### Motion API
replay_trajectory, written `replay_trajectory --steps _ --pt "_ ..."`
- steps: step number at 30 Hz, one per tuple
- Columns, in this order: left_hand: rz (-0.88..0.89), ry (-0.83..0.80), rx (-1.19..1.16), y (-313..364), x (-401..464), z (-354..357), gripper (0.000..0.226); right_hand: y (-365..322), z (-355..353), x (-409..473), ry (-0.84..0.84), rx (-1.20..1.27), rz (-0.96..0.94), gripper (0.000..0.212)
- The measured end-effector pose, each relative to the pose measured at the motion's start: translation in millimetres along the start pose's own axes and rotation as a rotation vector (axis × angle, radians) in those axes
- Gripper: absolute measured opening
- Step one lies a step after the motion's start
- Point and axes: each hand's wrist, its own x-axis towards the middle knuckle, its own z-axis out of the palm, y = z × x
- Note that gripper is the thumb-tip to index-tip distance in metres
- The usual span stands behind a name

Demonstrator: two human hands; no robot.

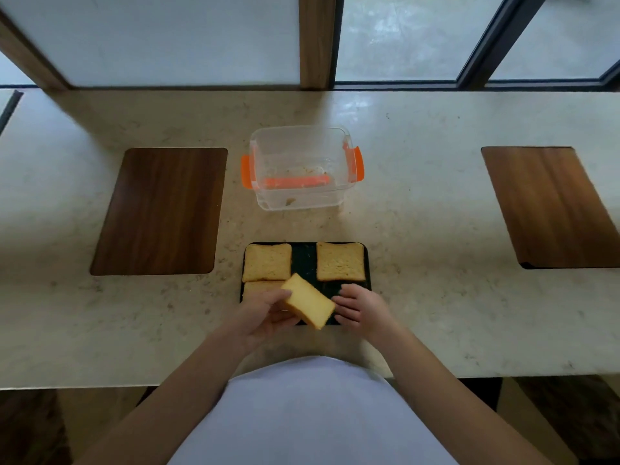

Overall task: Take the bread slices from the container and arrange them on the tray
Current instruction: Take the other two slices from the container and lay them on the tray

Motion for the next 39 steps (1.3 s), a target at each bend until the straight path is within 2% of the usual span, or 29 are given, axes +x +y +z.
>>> replay_trajectory --steps 3,7,10,13,15,17,21,25,28,34,39 --pt "0.02 -0.046 -0.021 -4 -1 8 0.031 10 -8 -14 -0.039 -0.213 -0.01 0.031" --pt "0.054 -0.032 0.067 -14 -1 21 0.043 17 -26 -28 -0.088 -0.261 -0.066 0.03" --pt "0.015 -0.013 0.23 -21 -1 29 0.042 19 -38 -30 -0.075 -0.276 -0.122 0.031" --pt "0.019 0.018 0.495 -23 -1 32 0.03 16 -47 -26 0.043 -0.353 -0.18 0.026" --pt "0.03 0.016 0.58 -23 -2 36 0.023 12 -50 -23 0.174 -0.454 -0.248 0.022" --pt "0.017 0.007 0.558 -22 -1 42 0.02 8 -48 -21 0.232 -0.562 -0.33 0.023" --pt "0.021 0.045 0.565 -21 3 52 0.017 6 -44 -21 0.224 -0.714 -0.382 0.026" --pt "0.055 0.086 0.606 -21 8 51 0.015 10 -50 -21 0.219 -0.767 -0.41 0.03" --pt "0.064 0.121 0.543 -18 12 52 0.01 12 -52 -20 0.221 -0.77 -0.406 0.034" --pt "0.071 0.162 0.53 -13 22 59 0.014 11 -48 -18 0.218 -0.771 -0.41 0.04" --pt "0.084 0.181 0.644 -20 32 56 0.014 13 -45 -19 0.247 -0.852 -0.434 0.033"
